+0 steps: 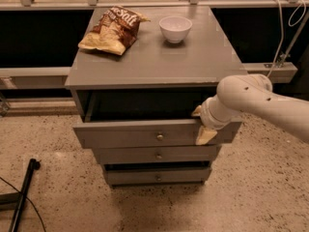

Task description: Open top drawer

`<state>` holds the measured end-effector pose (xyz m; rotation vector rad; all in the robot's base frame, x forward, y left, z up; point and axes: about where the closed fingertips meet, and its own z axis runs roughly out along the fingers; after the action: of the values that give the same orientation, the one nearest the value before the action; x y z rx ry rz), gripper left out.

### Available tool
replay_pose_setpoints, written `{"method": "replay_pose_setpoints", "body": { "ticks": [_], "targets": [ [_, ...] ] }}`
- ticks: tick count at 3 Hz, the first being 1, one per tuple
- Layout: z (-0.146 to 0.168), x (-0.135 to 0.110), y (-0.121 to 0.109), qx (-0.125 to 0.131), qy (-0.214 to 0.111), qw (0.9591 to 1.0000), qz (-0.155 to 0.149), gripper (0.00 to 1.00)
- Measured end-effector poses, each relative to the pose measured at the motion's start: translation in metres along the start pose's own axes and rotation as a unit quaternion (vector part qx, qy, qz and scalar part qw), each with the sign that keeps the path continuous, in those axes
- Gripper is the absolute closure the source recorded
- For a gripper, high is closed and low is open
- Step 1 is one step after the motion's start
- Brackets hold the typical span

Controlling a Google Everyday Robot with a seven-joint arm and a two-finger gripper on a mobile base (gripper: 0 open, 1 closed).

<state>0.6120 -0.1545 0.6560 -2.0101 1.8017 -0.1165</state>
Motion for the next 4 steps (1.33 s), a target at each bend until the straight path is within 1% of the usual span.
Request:
{"method": "replay_pose_setpoints", "body": {
  "ticks": [1, 2, 3, 4],
  "targets": [
    [0.000, 0.000, 0.000, 0.000, 0.000, 1.0000, 0.000, 0.00],
    [0.000, 0.000, 0.000, 0.000, 0.000, 1.0000, 0.000, 0.00],
    [0.009, 0.003, 0.005, -0.035, 0.003, 0.9994, 0.002, 0.02],
    [0.012, 0.005, 0.020, -0.072, -0.002, 0.9974, 0.002, 0.25]
  ]
}}
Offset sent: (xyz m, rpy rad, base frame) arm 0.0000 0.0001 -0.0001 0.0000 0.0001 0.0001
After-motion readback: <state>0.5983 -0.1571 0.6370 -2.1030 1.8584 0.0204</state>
